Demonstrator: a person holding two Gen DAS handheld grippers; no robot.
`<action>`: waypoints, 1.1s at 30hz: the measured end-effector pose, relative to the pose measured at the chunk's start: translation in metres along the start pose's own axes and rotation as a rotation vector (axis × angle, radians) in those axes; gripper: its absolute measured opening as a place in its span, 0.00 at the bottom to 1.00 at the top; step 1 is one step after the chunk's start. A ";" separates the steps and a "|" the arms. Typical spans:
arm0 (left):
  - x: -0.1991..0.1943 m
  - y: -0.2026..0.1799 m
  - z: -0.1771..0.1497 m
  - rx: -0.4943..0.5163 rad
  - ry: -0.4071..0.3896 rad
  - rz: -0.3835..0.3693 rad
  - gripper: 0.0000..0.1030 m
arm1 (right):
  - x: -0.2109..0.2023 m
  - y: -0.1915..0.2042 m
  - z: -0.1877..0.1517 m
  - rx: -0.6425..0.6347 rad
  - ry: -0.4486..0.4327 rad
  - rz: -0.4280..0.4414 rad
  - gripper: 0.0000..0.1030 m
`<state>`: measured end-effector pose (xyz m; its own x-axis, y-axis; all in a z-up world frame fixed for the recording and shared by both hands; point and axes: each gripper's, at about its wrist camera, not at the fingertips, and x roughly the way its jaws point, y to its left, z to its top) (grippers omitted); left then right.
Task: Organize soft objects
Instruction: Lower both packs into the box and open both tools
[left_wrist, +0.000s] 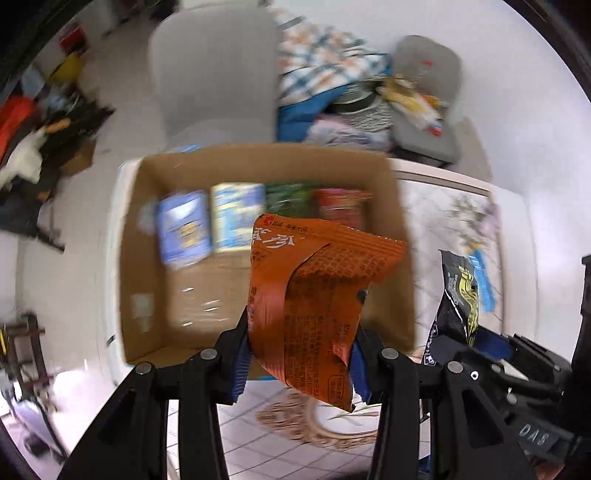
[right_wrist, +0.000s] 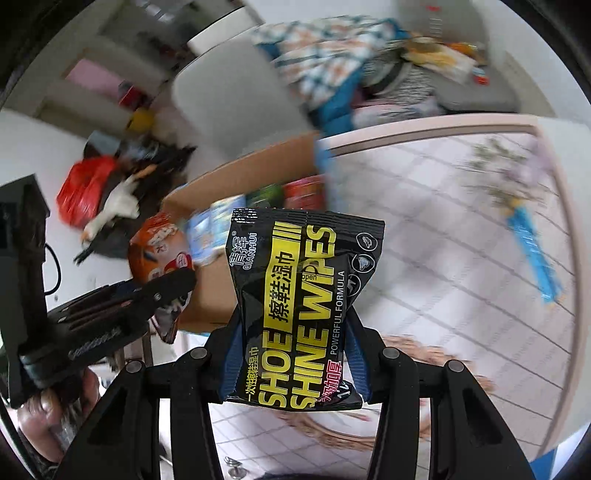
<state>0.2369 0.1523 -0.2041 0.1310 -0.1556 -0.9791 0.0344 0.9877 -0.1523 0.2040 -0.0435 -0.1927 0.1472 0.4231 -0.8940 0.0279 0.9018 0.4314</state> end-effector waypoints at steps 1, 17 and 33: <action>0.005 0.014 0.000 -0.020 0.018 0.003 0.40 | 0.012 0.013 0.000 -0.007 0.010 0.005 0.50; 0.083 0.113 0.021 -0.118 0.238 0.027 0.42 | 0.162 0.104 0.008 -0.068 0.130 -0.047 0.50; 0.061 0.118 0.011 -0.099 0.179 0.079 0.75 | 0.171 0.101 0.014 -0.102 0.156 -0.161 0.81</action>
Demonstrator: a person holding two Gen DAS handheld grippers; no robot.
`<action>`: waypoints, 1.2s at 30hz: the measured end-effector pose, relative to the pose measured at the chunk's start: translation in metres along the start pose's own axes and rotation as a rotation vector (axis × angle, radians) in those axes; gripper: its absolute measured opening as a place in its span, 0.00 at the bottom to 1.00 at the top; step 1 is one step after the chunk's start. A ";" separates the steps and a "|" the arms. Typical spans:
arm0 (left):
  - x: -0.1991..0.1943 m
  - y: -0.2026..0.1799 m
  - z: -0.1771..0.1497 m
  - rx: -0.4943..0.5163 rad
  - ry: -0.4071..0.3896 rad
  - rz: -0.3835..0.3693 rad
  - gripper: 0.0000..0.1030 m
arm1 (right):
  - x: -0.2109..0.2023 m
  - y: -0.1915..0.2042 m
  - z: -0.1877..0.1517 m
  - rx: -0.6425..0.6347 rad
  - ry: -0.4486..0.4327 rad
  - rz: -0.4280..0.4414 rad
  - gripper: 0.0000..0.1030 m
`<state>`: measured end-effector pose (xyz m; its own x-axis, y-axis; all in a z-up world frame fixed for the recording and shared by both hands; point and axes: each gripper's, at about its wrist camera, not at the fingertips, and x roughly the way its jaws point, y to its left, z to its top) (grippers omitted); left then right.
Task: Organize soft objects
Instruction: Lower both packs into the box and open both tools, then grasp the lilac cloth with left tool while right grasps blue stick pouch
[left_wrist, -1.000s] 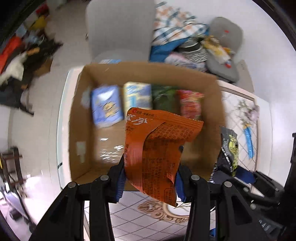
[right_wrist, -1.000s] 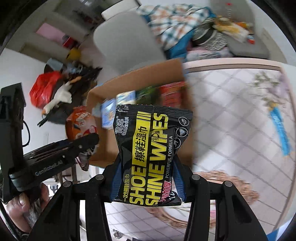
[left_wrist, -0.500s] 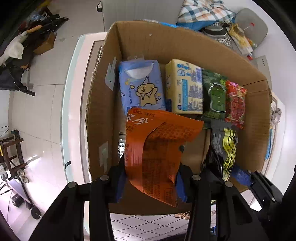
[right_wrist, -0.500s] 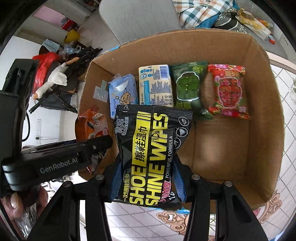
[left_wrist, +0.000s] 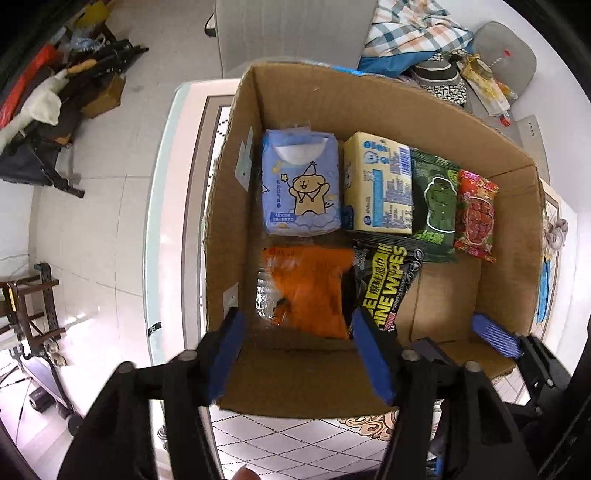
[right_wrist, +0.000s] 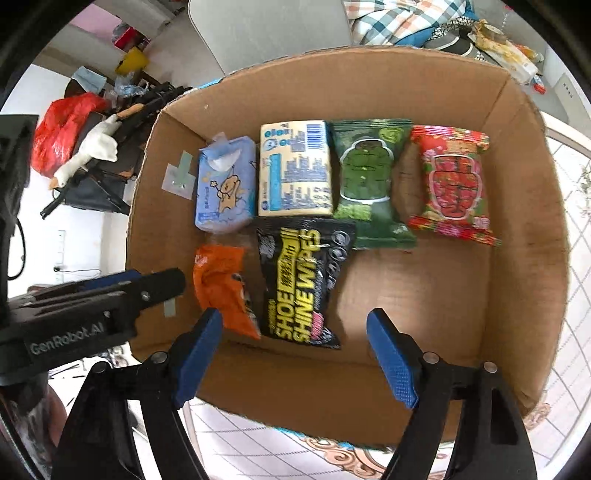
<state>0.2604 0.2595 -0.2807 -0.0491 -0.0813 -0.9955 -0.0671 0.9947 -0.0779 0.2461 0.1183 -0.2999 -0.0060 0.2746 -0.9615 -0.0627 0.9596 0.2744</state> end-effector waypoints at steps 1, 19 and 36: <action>-0.003 -0.004 -0.002 0.011 -0.014 0.014 0.82 | -0.005 -0.001 -0.002 -0.004 -0.001 -0.012 0.85; -0.055 -0.034 -0.058 0.000 -0.165 0.014 0.95 | -0.076 -0.024 -0.046 -0.074 -0.025 -0.144 0.99; -0.132 -0.283 -0.048 0.393 -0.411 0.095 0.96 | -0.226 -0.227 -0.069 0.117 -0.244 -0.238 0.99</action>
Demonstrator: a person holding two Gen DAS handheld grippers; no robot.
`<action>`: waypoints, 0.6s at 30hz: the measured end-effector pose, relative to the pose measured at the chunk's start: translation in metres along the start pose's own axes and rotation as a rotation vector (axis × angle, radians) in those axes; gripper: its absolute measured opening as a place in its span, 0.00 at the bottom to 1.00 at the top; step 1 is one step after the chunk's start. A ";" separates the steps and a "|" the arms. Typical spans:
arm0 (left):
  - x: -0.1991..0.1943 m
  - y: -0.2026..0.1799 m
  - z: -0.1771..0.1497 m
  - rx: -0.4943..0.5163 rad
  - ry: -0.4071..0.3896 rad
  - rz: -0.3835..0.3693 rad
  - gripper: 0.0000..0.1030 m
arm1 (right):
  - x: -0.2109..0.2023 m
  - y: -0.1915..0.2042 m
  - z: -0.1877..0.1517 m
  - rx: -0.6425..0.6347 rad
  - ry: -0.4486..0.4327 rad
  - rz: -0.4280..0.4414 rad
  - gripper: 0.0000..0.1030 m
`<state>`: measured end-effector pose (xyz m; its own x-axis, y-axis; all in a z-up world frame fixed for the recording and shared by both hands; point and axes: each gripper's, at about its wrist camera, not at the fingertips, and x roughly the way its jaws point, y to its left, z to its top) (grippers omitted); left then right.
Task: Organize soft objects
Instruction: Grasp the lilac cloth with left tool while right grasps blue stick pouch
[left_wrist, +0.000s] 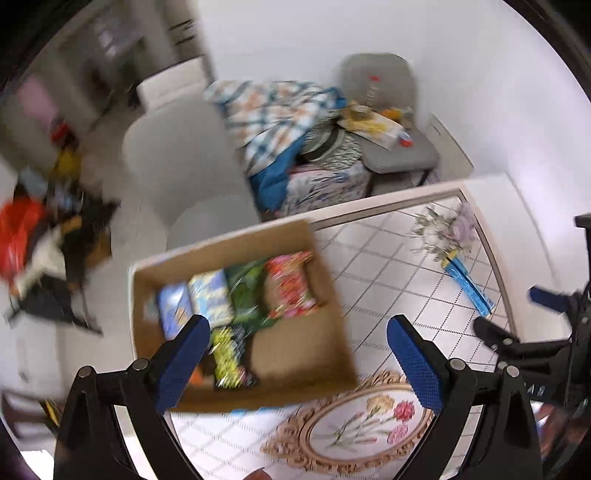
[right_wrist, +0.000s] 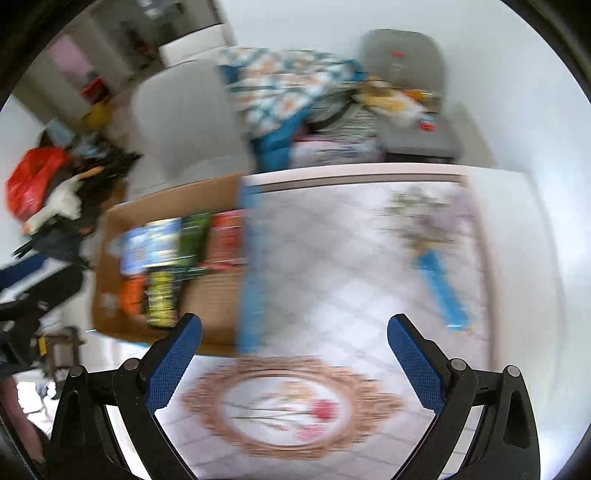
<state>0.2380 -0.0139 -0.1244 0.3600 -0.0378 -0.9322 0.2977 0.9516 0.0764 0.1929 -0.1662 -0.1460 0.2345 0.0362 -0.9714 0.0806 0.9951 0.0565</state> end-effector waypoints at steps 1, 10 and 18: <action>0.009 -0.020 0.011 0.038 0.006 0.011 0.96 | 0.010 -0.028 0.003 0.005 0.030 -0.051 0.99; 0.130 -0.193 0.095 0.410 0.134 0.090 0.95 | 0.138 -0.171 0.015 0.093 0.252 -0.097 0.99; 0.234 -0.262 0.140 0.536 0.298 0.141 0.94 | 0.233 -0.207 0.015 0.124 0.376 -0.032 0.78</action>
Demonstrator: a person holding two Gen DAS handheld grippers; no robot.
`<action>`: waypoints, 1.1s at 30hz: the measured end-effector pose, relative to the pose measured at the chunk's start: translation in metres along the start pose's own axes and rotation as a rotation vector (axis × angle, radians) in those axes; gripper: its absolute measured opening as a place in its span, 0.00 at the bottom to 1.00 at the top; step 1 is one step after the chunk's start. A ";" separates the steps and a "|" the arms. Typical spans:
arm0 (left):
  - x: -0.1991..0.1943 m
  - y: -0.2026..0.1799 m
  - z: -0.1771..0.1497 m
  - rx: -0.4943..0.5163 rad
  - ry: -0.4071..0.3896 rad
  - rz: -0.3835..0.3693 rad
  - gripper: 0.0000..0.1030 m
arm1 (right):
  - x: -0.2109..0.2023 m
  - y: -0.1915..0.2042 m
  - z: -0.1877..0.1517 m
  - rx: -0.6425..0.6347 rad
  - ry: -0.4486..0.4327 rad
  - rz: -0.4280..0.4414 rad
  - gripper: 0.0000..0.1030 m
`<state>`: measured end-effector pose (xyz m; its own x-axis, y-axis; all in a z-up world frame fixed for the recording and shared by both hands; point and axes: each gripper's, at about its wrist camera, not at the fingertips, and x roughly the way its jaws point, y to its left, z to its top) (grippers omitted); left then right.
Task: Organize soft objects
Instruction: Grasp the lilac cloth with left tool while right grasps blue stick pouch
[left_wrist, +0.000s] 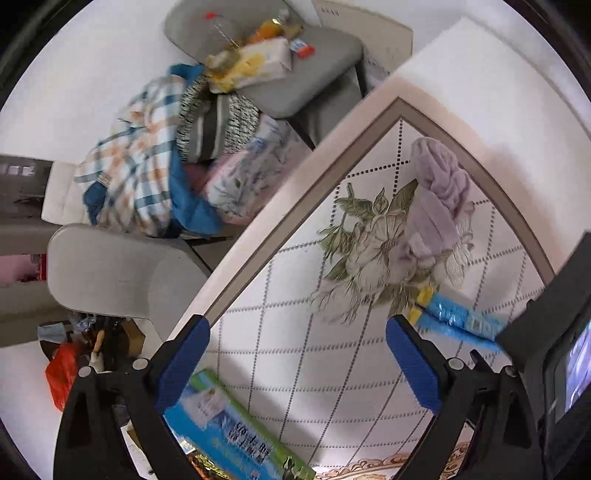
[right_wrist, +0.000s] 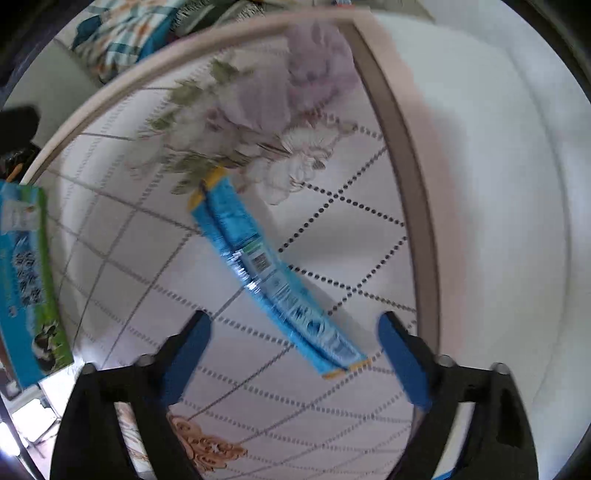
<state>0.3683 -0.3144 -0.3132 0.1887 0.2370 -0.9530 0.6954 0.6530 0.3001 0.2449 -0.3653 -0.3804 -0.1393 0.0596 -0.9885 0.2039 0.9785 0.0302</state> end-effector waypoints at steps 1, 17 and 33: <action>0.005 -0.002 0.005 0.002 0.009 -0.012 0.94 | 0.007 -0.004 0.003 0.005 0.011 0.005 0.75; 0.053 -0.066 0.067 0.020 0.126 -0.290 0.94 | 0.005 -0.092 -0.008 0.160 0.048 0.049 0.30; 0.046 -0.074 0.052 -0.095 0.080 -0.341 0.41 | 0.011 -0.104 0.002 0.233 0.054 0.033 0.24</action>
<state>0.3616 -0.3894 -0.3812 -0.1007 0.0467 -0.9938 0.6407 0.7673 -0.0289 0.2235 -0.4671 -0.3948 -0.1793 0.1076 -0.9779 0.4263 0.9043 0.0213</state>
